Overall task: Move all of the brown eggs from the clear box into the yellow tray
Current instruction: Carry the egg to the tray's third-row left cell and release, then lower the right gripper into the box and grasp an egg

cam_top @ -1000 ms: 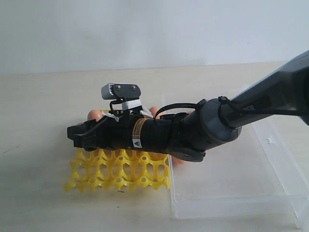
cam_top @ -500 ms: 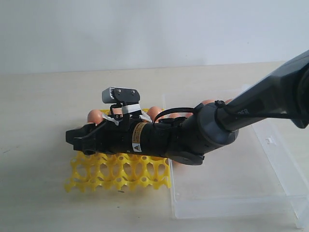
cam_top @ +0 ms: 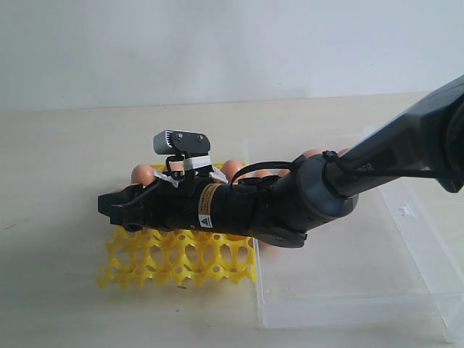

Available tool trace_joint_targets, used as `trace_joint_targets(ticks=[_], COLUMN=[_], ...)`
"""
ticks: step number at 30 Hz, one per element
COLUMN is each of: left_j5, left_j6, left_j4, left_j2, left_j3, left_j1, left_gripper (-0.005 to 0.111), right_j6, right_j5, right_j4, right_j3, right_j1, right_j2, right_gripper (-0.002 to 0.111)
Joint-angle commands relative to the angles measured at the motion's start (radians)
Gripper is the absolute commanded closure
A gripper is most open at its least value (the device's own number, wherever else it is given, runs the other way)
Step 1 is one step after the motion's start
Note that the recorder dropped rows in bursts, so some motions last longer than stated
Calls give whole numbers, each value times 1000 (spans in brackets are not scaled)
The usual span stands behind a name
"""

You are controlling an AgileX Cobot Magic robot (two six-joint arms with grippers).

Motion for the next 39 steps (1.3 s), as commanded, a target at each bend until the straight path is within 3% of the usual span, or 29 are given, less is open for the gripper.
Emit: trace_joint_targets(ticks=[1, 9, 14, 22, 26, 30, 32, 36, 39], left_j5=[-14, -14, -14, -14, -14, -14, -14, -14, -14], left_j6=[-5, -5, -5, -5, -5, -5, -5, -5, -5], left_j4=[-6, -6, -6, -6, -6, -6, -6, -6, -6], left_j2=[-6, -6, -6, -6, -6, -6, -6, -6, -6], left_j3=[-4, -4, -4, -4, -4, -4, -4, -4, -4], left_j1=[-5, -5, -5, -5, -5, -5, -5, -5, -5], left_gripper=[107, 107, 107, 107, 107, 107, 107, 107, 107], right_j6=[-4, -5, -3, -6, -68, -679, -858, -839, -632], right_j5=[-21, -21, -19, 70, 419, 916, 1091, 1265, 1332], right_j4=[12, 12, 15, -71, 11, 342, 449, 504, 524], right_j3=[-6, -6, -6, -6, -6, -6, -6, -6, -6], right_j1=[0, 0, 0, -9, -26, -52, -88, -192, -268], right_j2=[3, 3, -1, -187, -321, -446, -481, -494, -481], right_gripper=[54, 44, 45, 88, 102, 108, 108, 108, 106])
